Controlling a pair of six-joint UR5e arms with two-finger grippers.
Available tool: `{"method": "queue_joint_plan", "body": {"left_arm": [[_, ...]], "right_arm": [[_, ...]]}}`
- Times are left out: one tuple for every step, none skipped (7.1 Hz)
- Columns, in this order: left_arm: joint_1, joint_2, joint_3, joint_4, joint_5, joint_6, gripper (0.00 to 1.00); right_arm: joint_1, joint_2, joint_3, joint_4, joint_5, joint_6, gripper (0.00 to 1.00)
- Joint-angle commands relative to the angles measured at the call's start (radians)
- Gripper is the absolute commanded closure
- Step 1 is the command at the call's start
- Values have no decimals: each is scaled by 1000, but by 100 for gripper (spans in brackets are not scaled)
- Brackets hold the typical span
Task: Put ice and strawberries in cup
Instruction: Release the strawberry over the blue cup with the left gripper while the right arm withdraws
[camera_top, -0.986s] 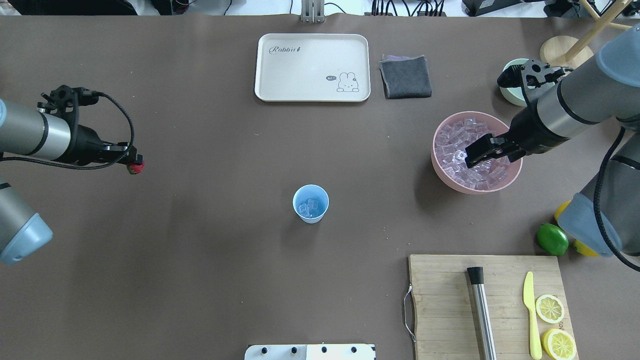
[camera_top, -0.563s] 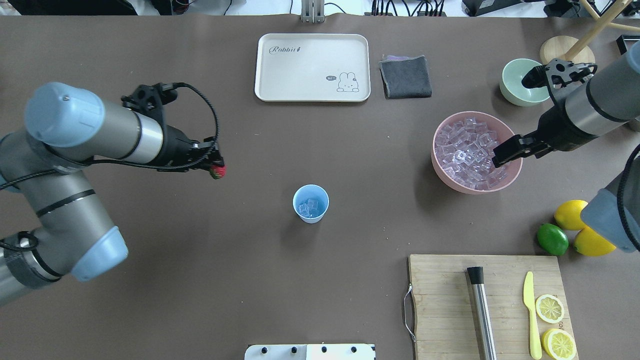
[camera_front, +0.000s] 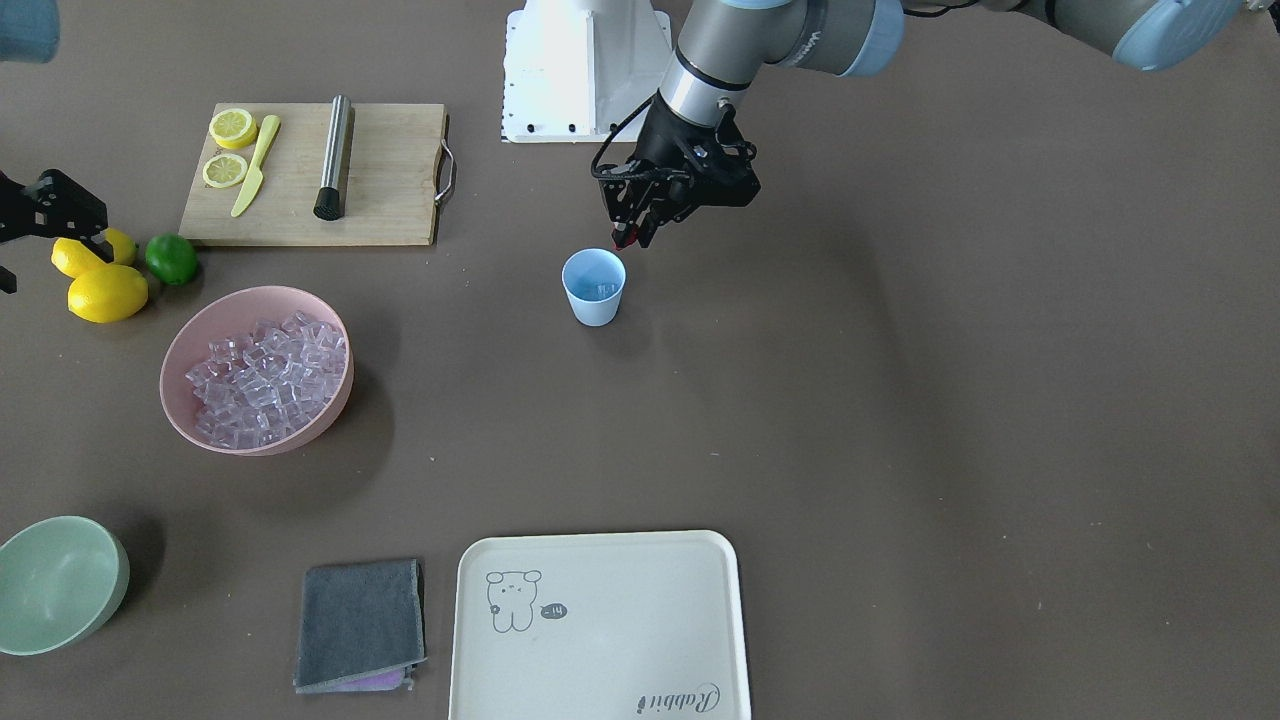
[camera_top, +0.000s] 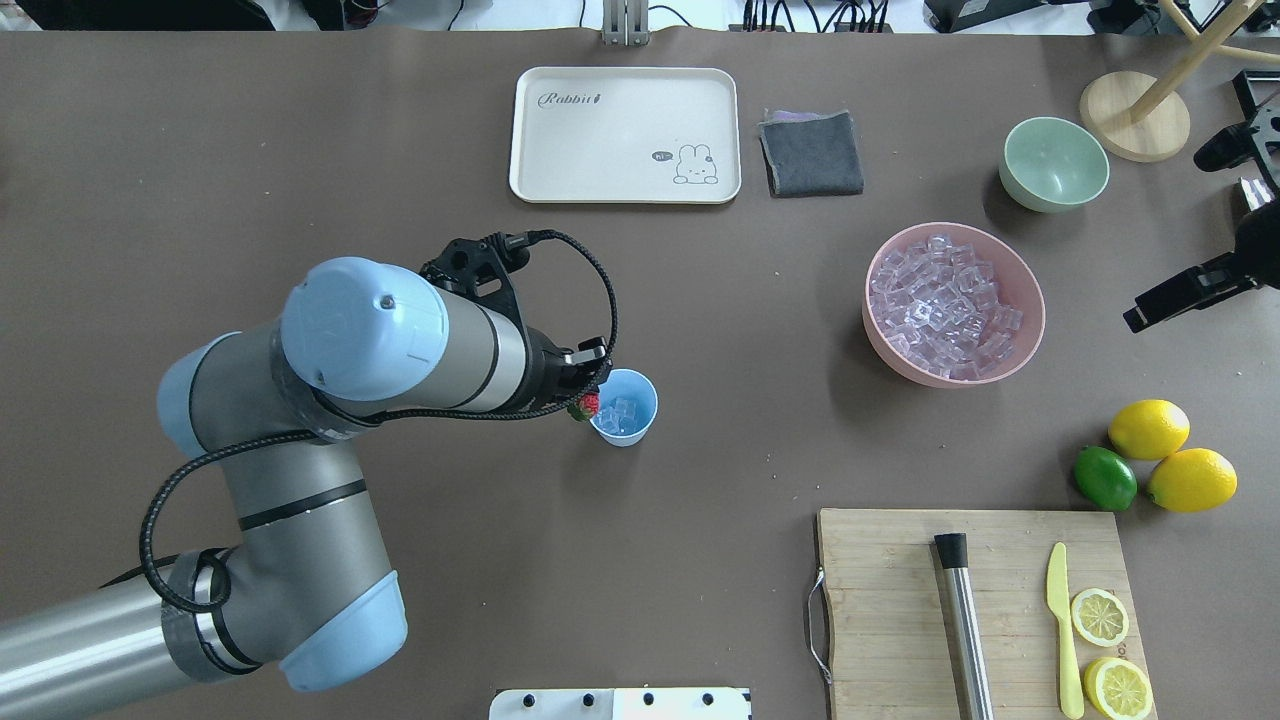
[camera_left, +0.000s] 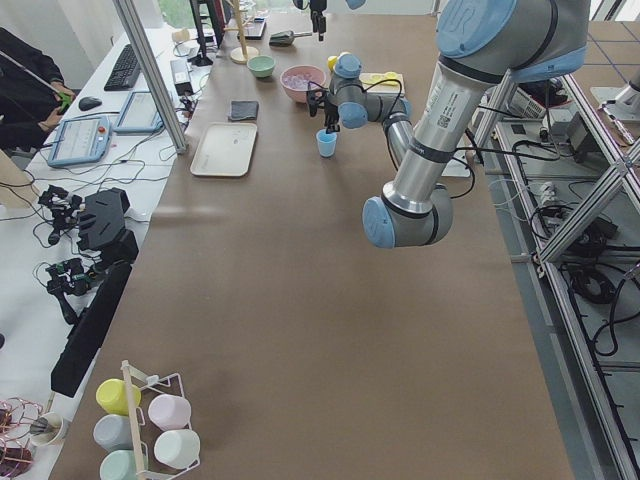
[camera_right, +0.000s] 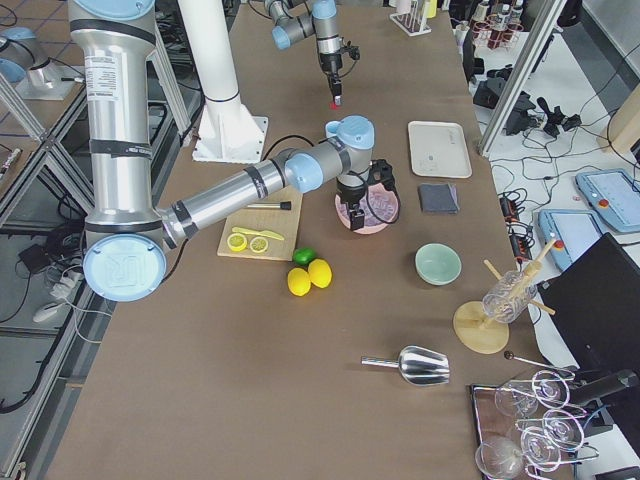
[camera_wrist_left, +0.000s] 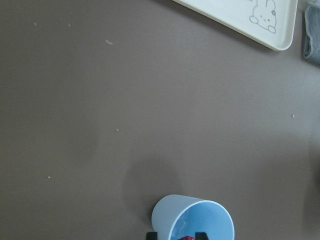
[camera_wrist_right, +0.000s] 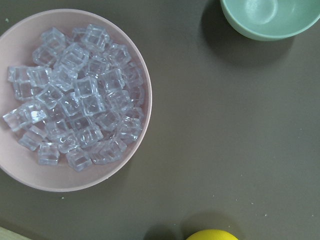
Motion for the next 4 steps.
{"method": "queue_joint_plan", "body": {"left_arm": [[20,-52,61,-2,19,-1,100],[20,-55,72,-25,19,2,100],[18,-50,74,-28,19,8,65],[15,-49,69,-28,19,8,4]], "right_arm": [[8,-11,-5,4,2,-19,1],[8,-11,-17,11,1,-21,1],[8,-10,-17,11,1,-21,1],[8,-11,-15,11,1,-21,1]]}}
